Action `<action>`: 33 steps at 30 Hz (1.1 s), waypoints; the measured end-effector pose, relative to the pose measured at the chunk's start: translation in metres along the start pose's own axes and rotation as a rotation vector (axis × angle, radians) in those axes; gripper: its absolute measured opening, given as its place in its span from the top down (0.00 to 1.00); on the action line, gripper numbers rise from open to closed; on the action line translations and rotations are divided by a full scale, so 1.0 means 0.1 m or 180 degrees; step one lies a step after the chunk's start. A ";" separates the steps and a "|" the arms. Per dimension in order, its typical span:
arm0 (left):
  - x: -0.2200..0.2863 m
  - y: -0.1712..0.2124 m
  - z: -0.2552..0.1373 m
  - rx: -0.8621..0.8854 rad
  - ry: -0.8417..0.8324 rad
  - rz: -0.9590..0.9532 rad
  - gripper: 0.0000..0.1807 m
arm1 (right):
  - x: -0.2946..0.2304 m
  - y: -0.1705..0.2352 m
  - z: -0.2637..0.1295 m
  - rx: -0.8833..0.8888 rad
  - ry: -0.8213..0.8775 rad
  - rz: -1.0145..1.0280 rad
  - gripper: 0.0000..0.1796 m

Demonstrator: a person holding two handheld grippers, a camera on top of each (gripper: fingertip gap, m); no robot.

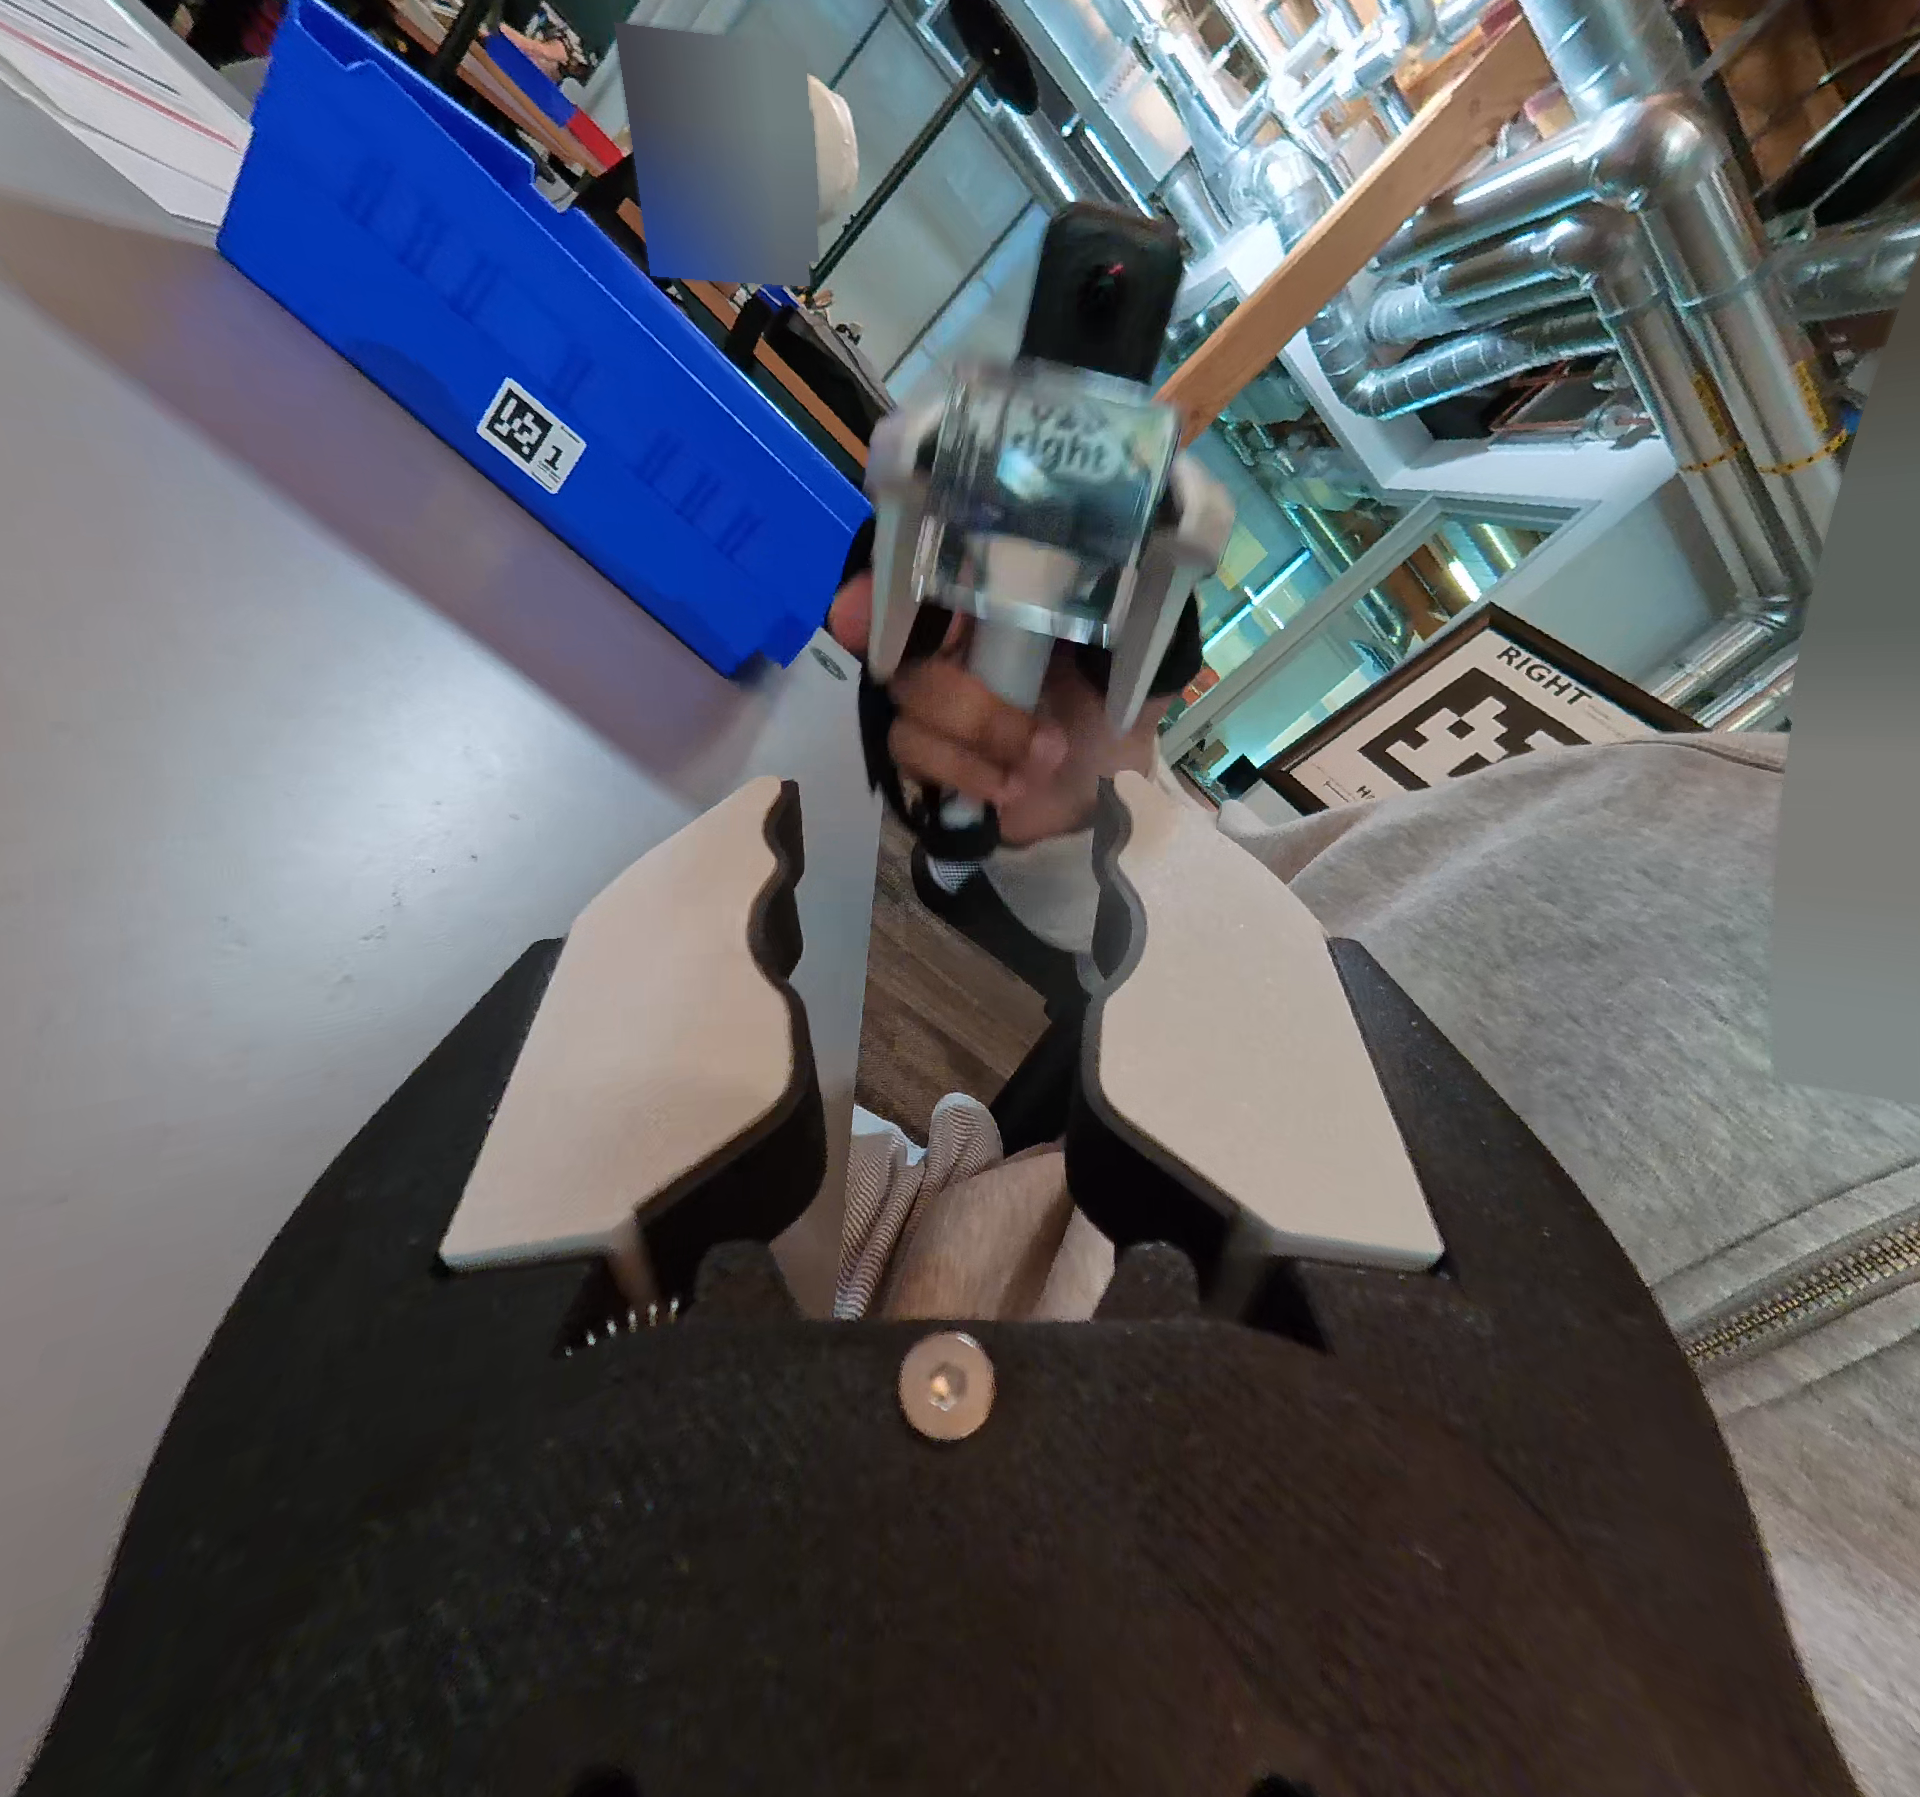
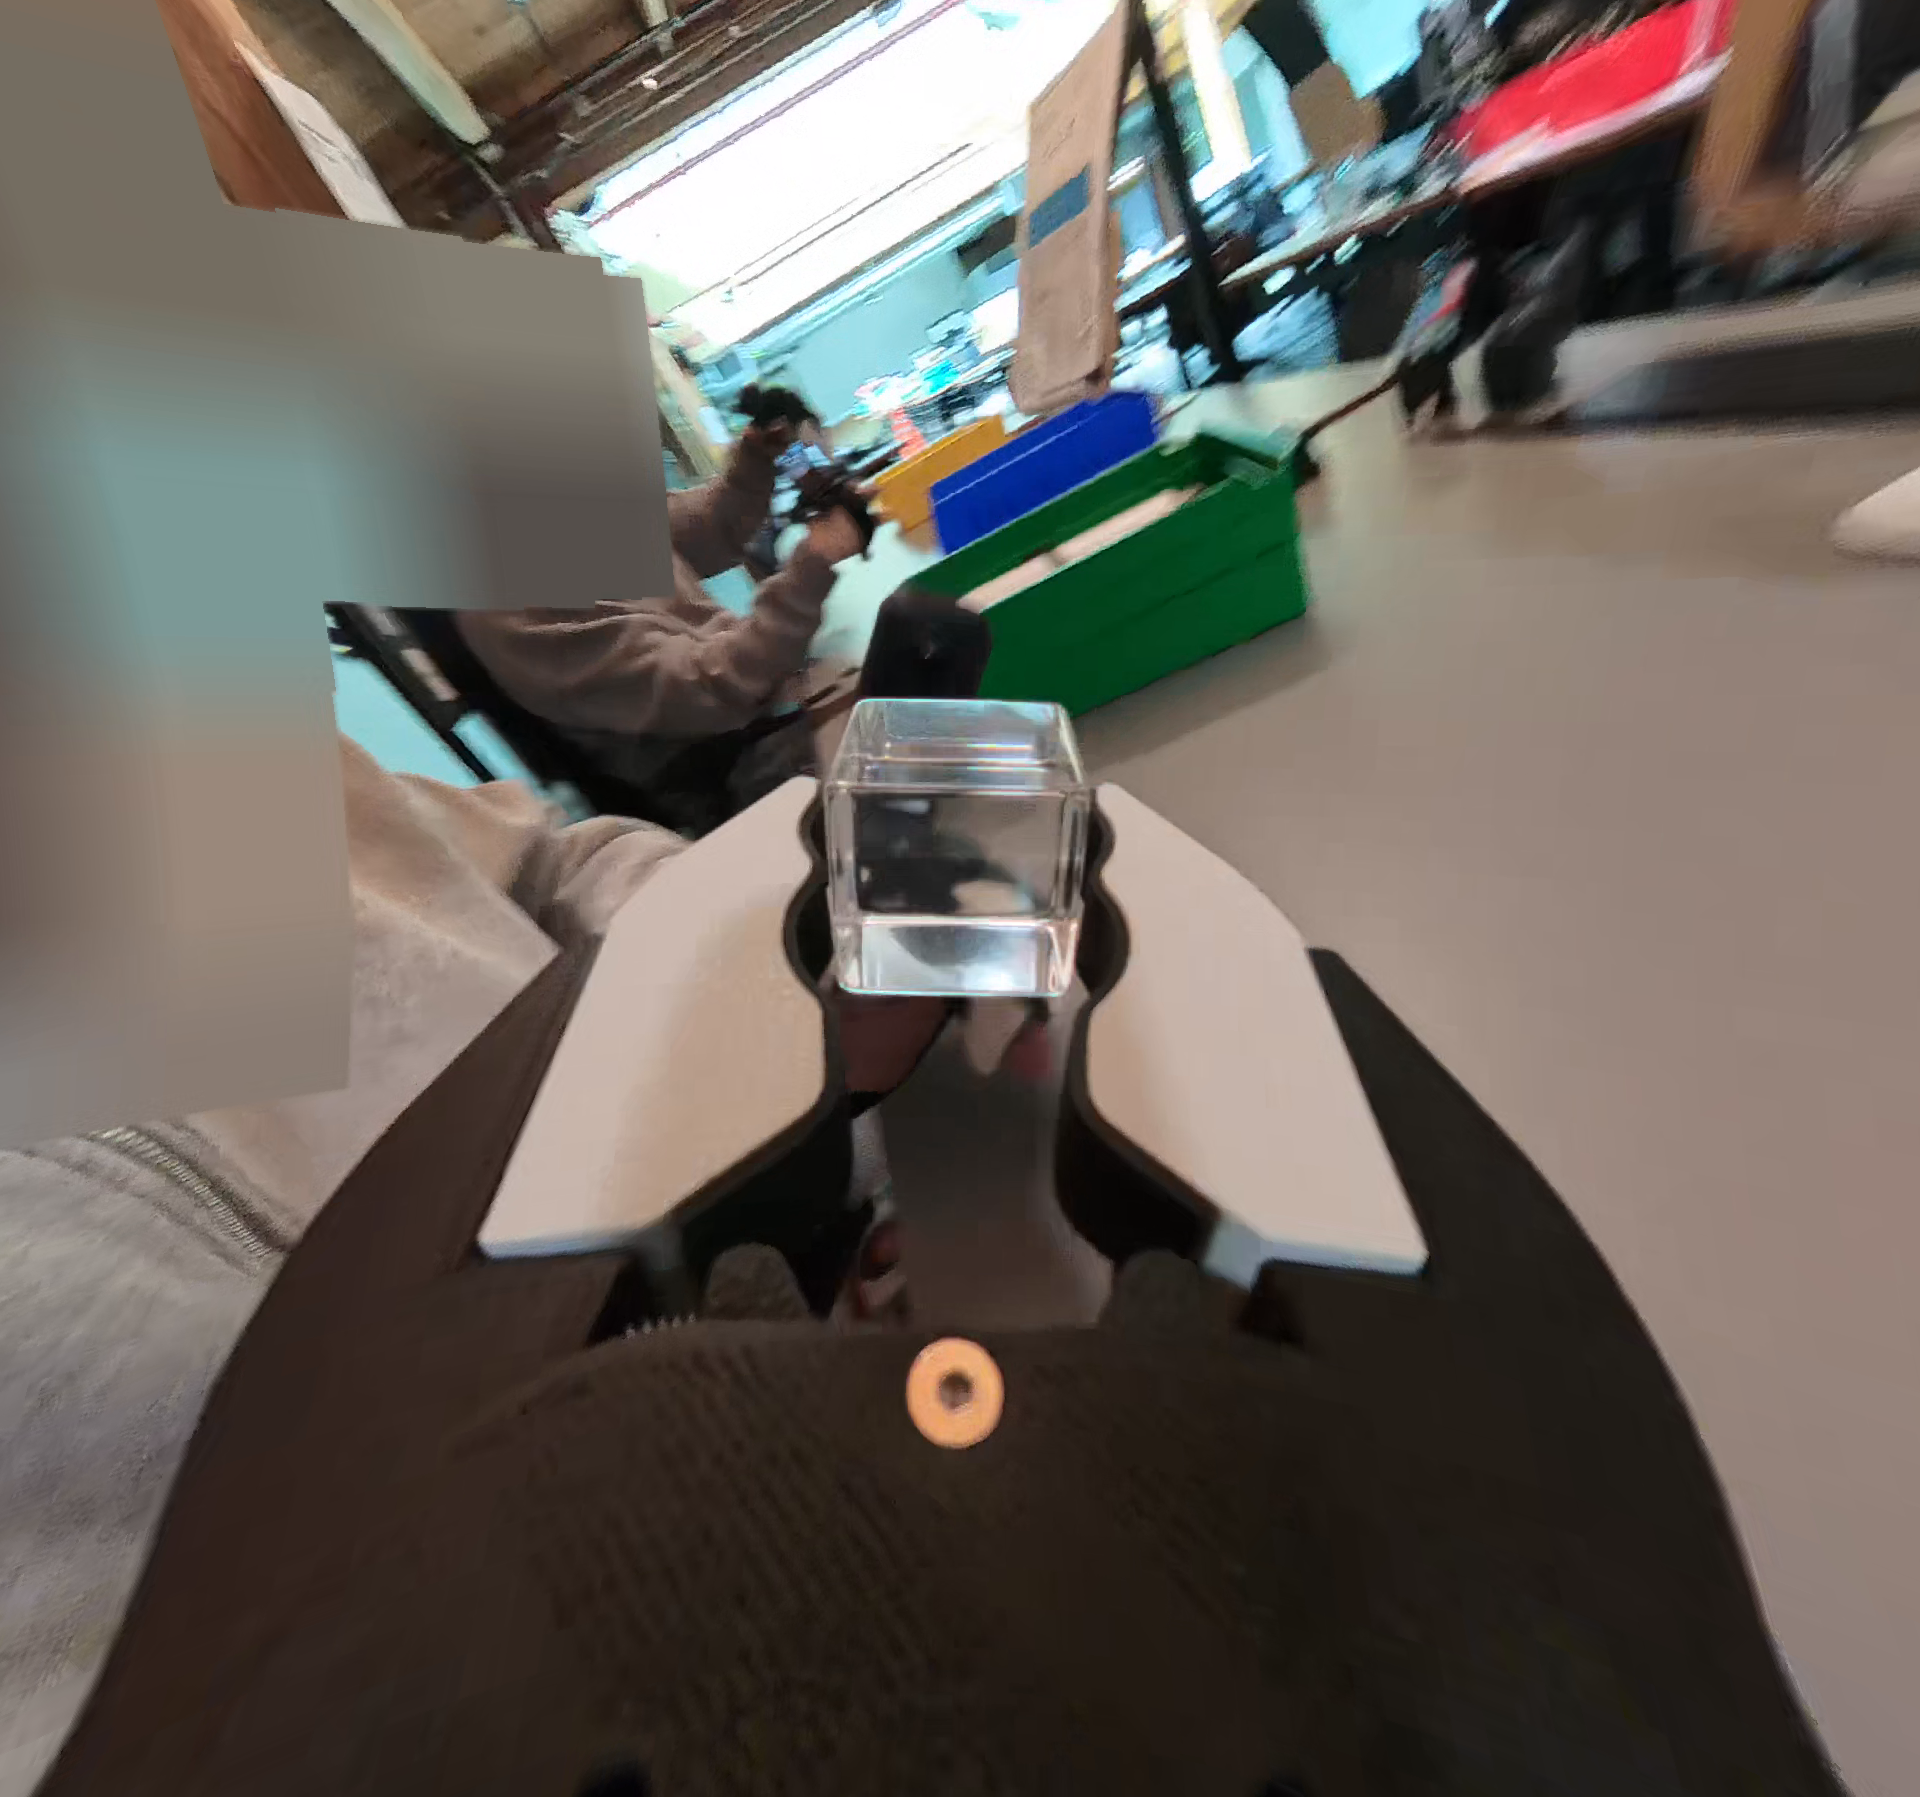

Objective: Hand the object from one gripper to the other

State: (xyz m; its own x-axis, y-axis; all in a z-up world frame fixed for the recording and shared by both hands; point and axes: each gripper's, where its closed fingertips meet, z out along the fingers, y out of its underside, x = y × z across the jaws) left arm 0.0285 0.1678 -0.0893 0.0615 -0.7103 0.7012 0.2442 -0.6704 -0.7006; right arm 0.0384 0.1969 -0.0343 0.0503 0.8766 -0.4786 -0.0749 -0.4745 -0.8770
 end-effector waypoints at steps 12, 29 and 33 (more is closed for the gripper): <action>0.10 0.08 0.22 -0.0218 0.0242 -0.0046 0.75 | 1.76 -0.98 -3.27 -0.1251 0.4392 -0.0993 0.74; -0.01 0.16 0.34 -0.0370 0.0270 -0.0229 0.76 | 1.67 -0.98 -3.31 -0.0872 0.4212 -0.0787 0.67; -0.05 0.17 0.33 -0.0368 0.0248 -0.0258 0.77 | 1.09 -1.22 -2.34 -0.0383 0.3267 -0.1226 0.71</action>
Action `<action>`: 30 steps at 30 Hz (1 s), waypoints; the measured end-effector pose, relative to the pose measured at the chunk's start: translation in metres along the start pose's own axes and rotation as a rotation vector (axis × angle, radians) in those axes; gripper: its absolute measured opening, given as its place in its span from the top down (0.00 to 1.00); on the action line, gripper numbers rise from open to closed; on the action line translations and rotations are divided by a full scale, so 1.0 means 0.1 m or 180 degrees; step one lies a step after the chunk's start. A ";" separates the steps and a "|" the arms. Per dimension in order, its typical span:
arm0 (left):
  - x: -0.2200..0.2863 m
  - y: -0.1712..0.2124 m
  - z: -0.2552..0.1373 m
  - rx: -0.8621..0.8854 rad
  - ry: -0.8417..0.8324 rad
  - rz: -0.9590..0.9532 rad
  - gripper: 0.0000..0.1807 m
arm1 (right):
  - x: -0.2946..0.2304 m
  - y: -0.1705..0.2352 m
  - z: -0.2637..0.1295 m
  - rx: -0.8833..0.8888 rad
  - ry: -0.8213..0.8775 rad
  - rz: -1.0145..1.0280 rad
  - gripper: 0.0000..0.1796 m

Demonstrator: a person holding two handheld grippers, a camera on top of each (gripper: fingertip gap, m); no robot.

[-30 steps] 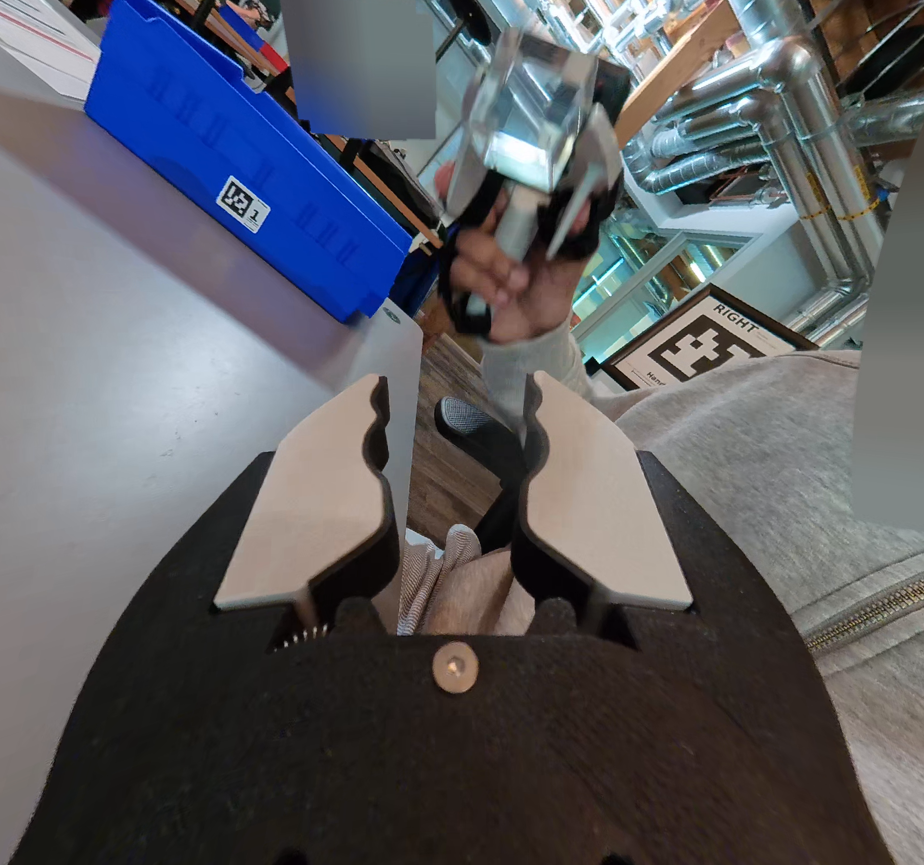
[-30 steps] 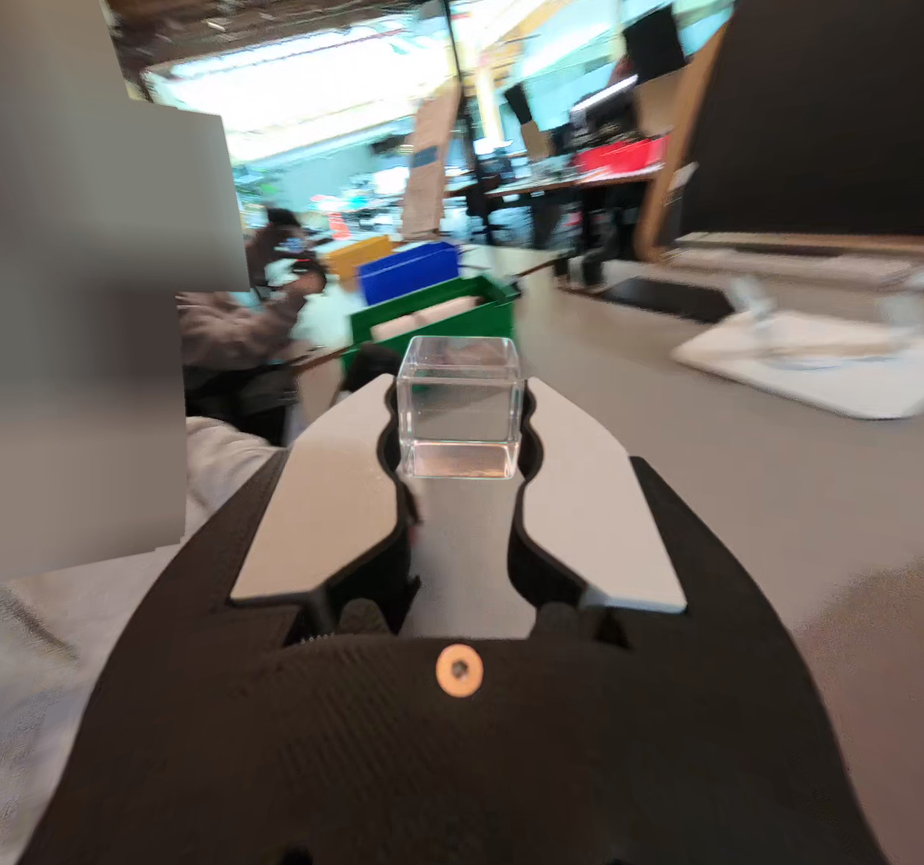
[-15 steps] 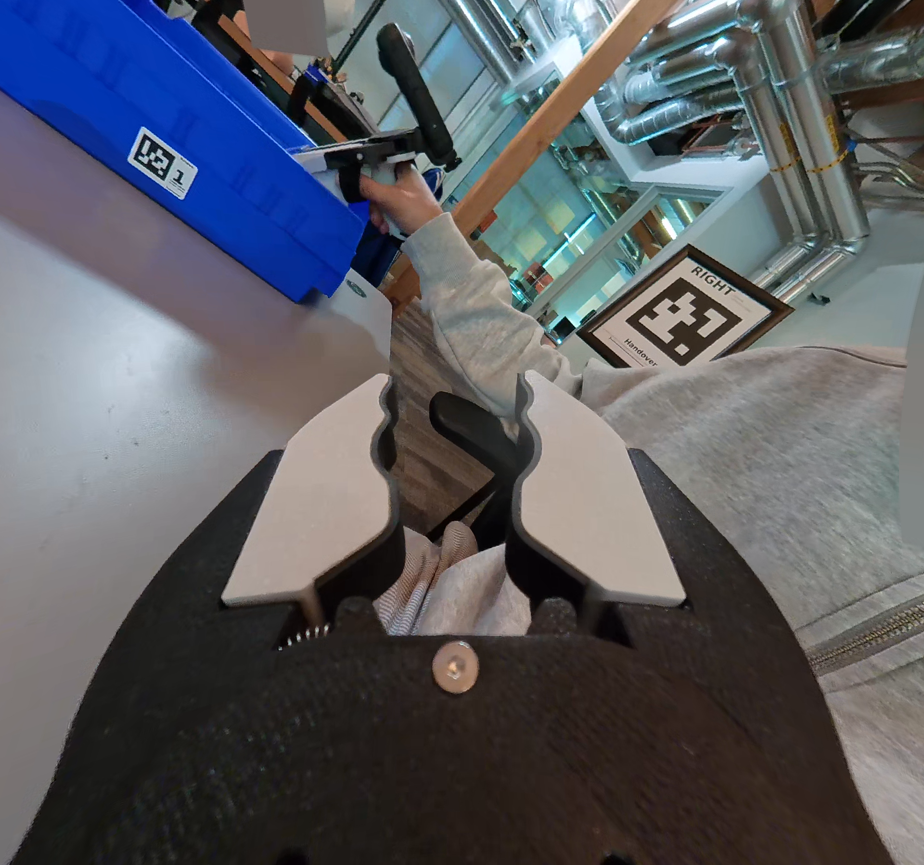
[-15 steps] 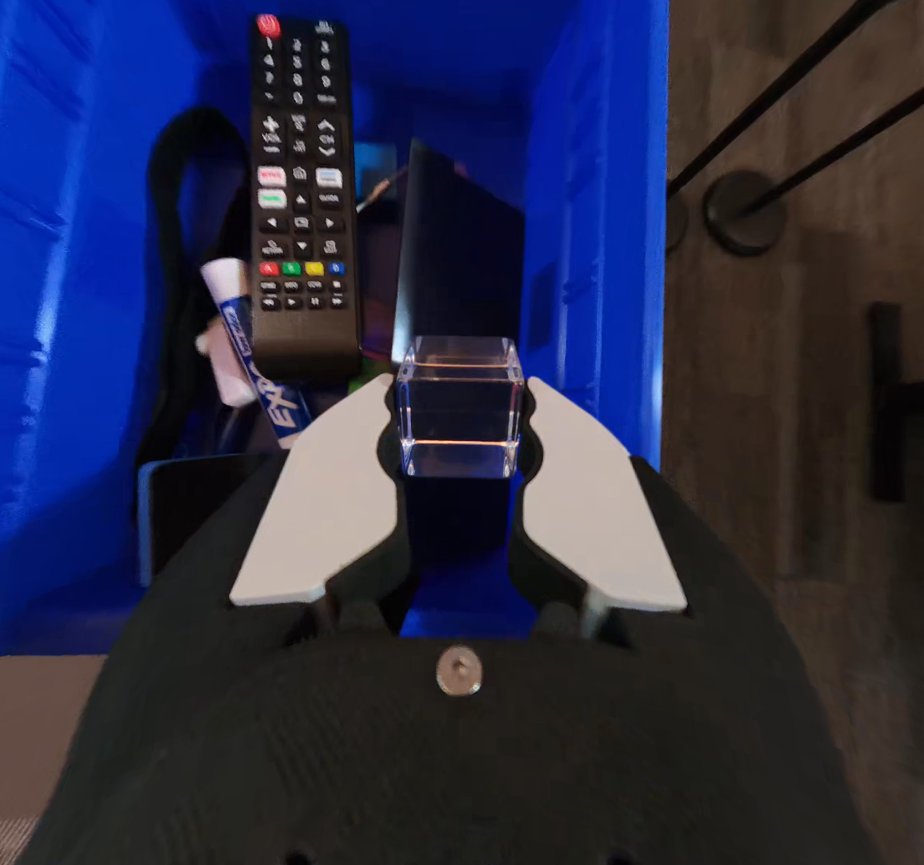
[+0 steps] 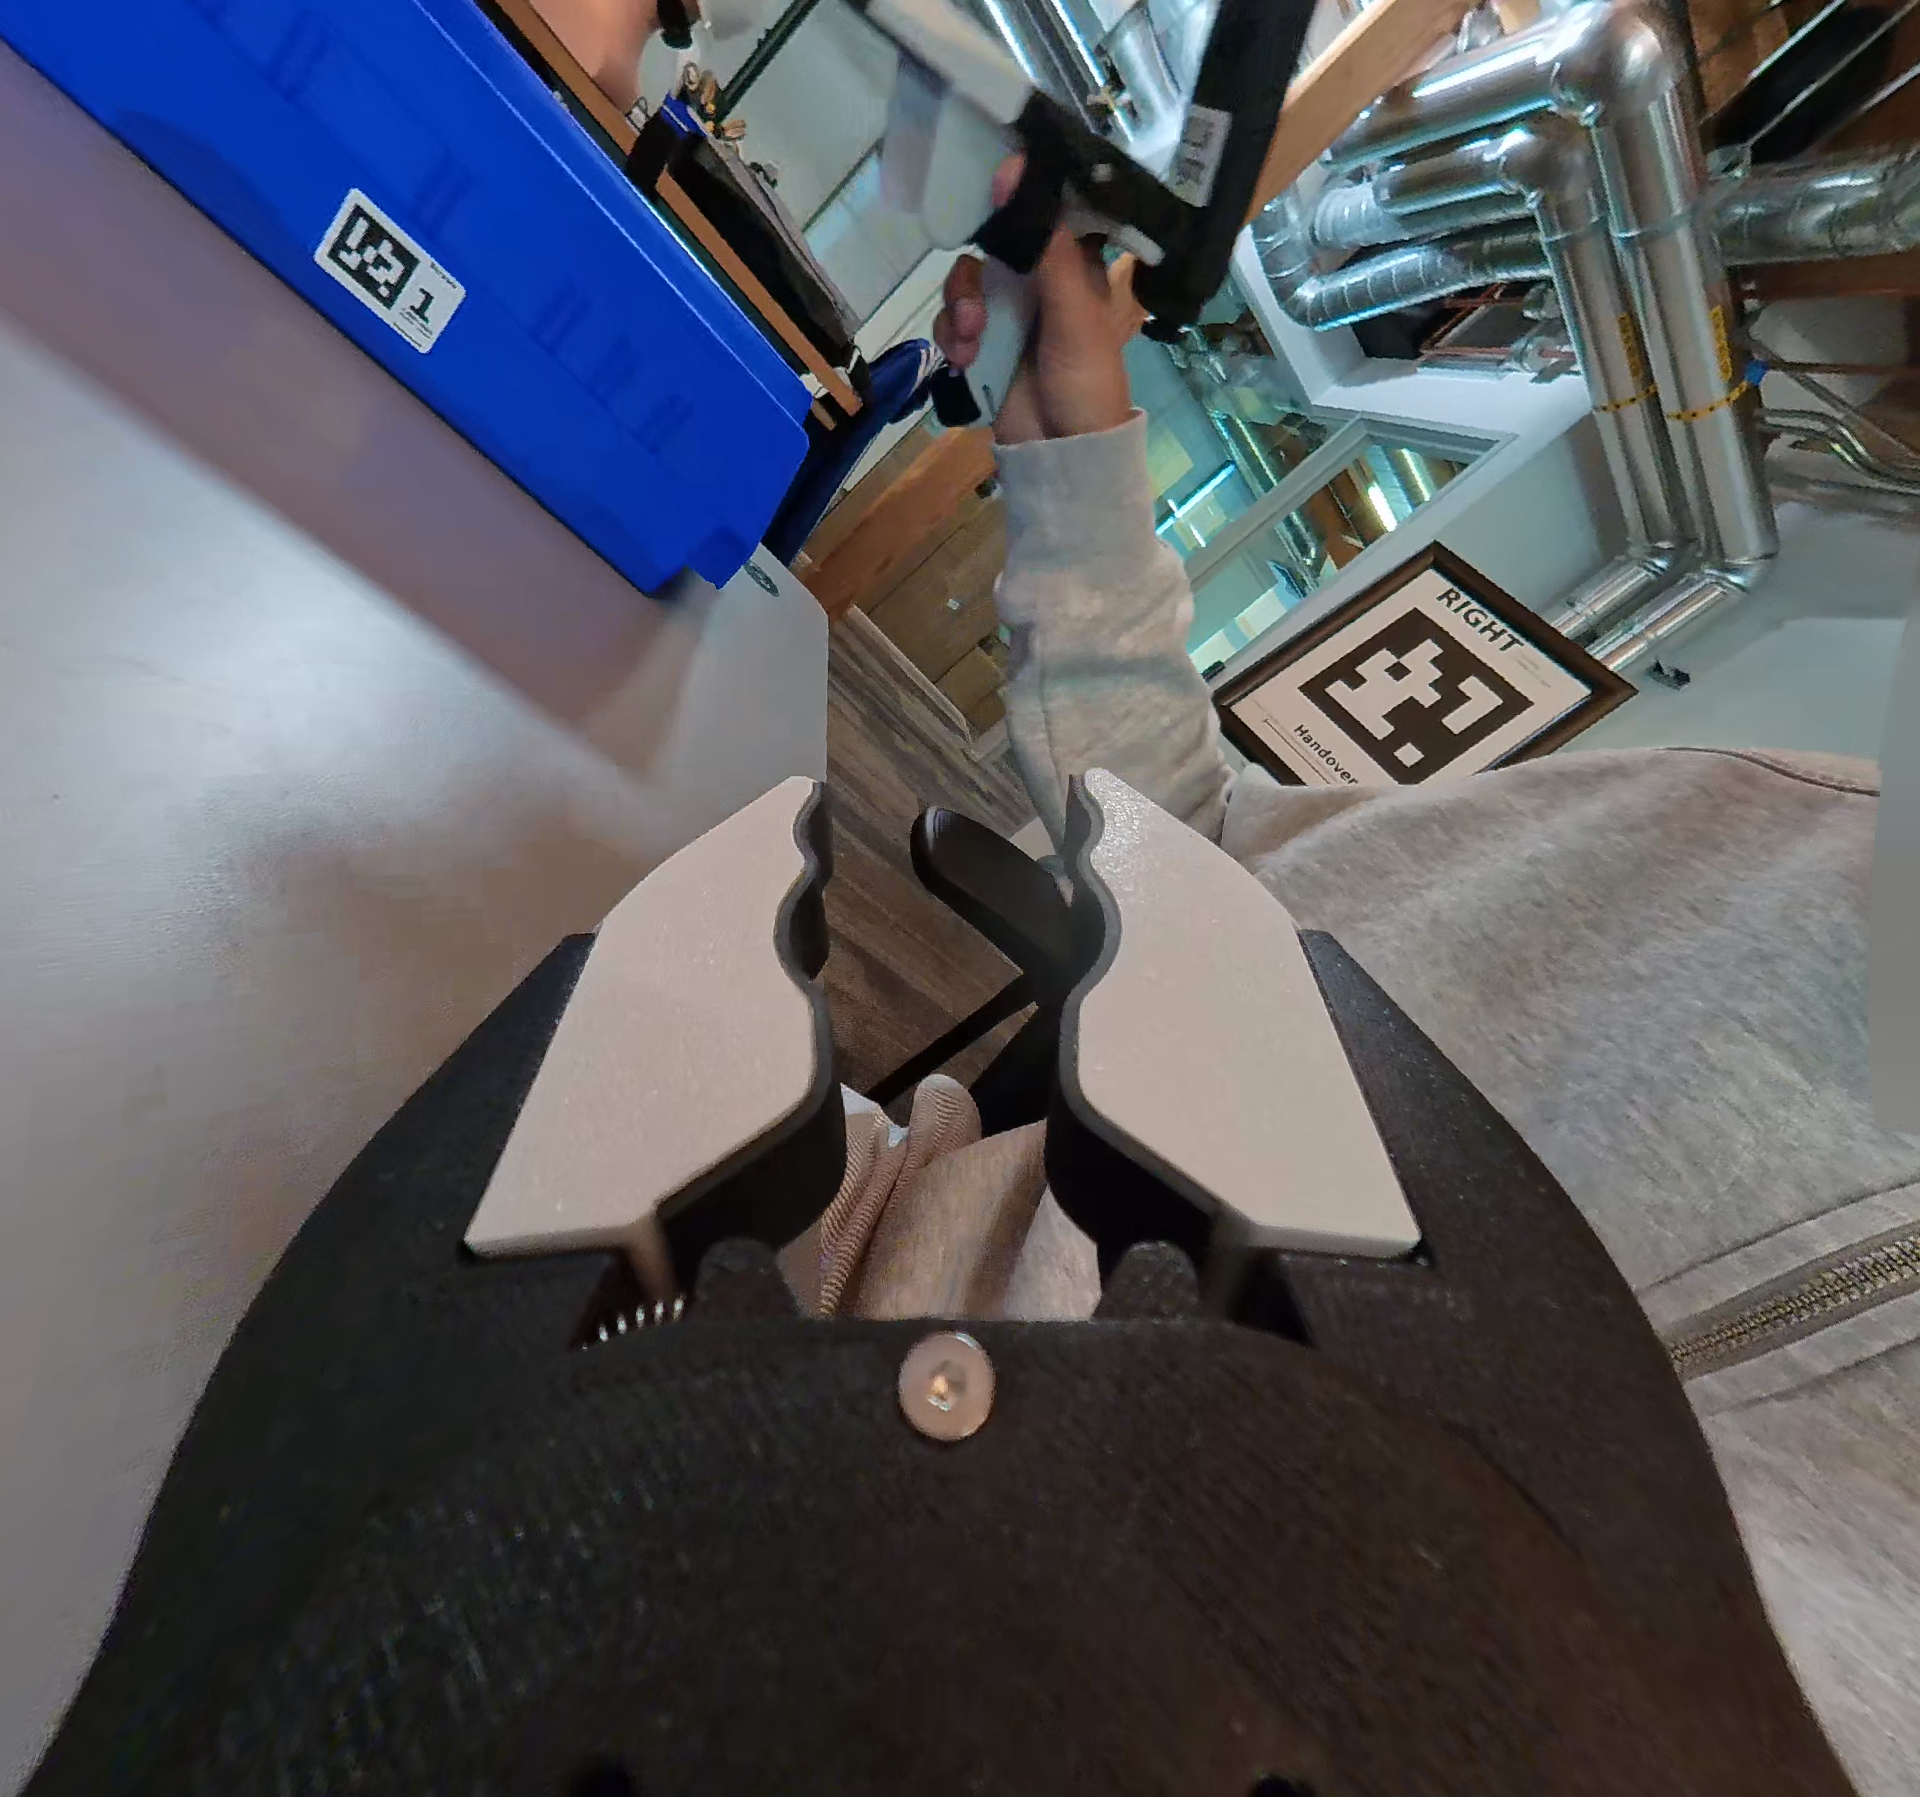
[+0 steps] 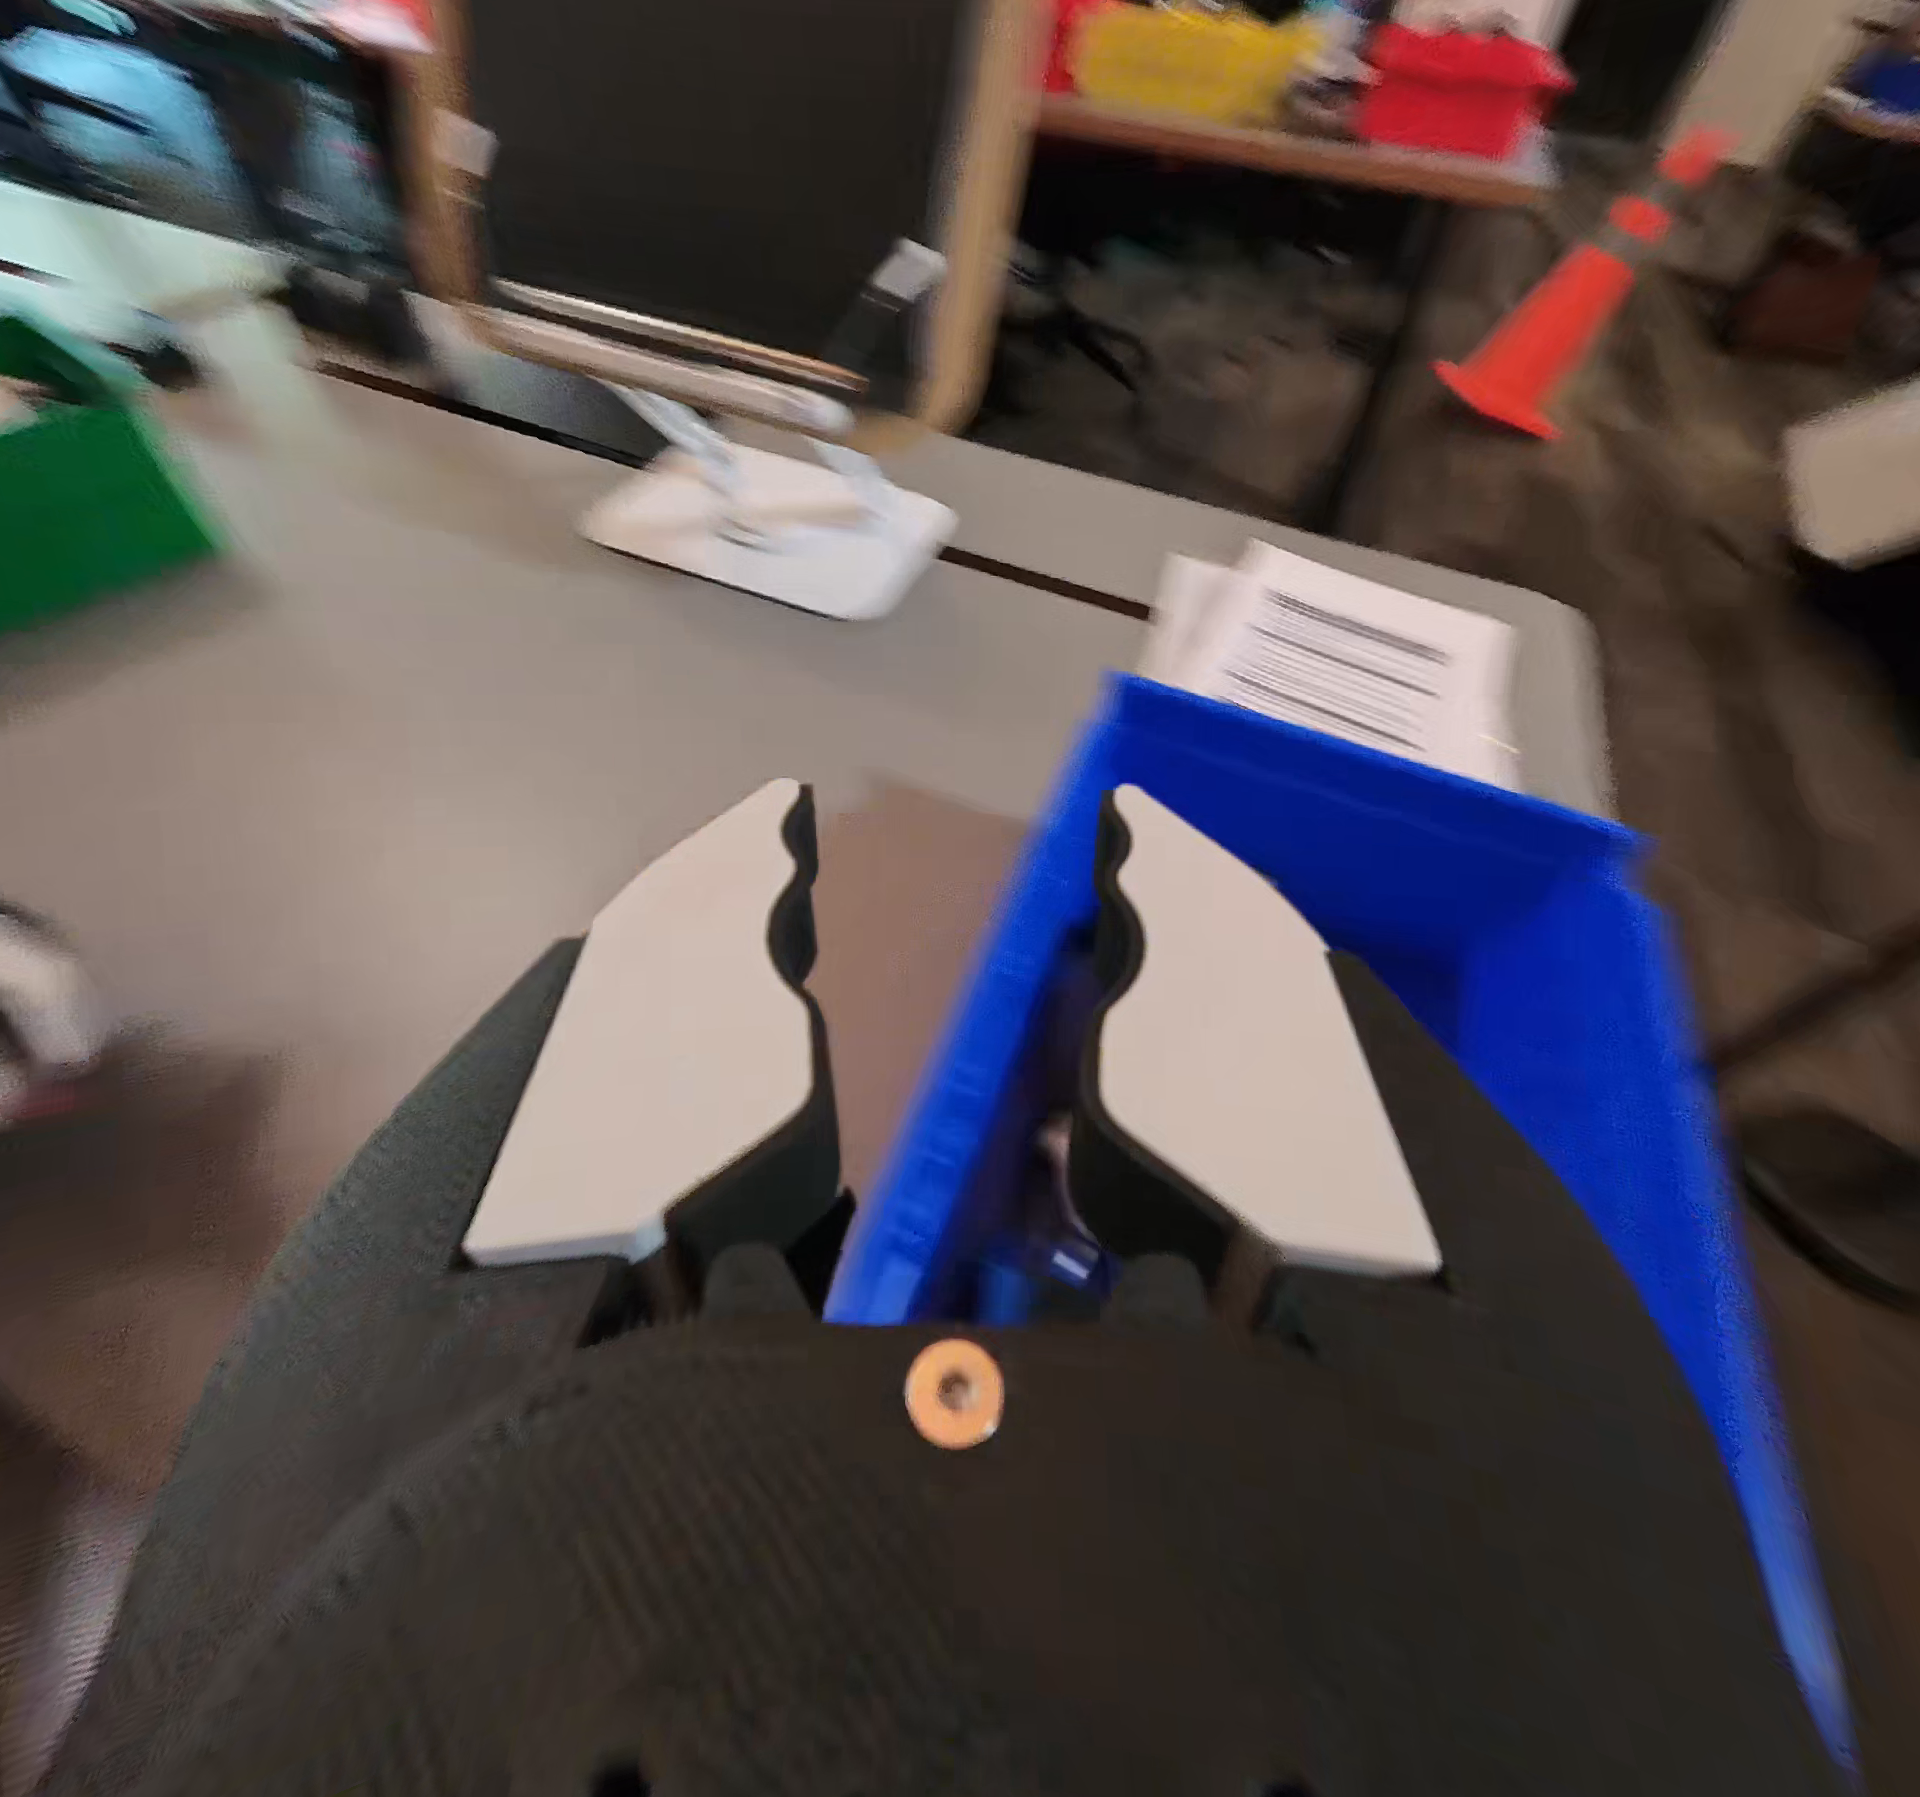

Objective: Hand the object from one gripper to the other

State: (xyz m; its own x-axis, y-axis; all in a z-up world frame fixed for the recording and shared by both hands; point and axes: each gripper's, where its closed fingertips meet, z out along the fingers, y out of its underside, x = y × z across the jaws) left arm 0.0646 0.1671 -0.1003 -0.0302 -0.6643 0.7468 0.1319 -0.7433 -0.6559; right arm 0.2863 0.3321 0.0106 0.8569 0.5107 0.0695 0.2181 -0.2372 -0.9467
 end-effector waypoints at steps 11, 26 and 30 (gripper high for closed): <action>-0.02 -0.05 -0.09 -0.0152 -0.0295 0.0683 0.82 | -2.40 1.05 0.62 -0.0222 -0.2290 0.0686 0.81; 0.22 -1.43 -2.34 0.1245 -0.2996 0.2211 1.00 | -2.63 1.05 0.68 -0.0302 -0.2663 0.0641 0.82; 0.40 -1.13 -3.52 0.1807 -0.4556 0.2413 0.90 | -2.68 1.10 0.70 -0.0375 -0.2680 0.0506 0.83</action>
State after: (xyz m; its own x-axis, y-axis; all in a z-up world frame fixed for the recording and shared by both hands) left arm -0.3002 0.1969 -0.0352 0.9999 0.0011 0.0150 0.0150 0.0085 -0.9999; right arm 0.0483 0.2270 -0.1340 0.2603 0.8954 -0.3613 0.2119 -0.4181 -0.8834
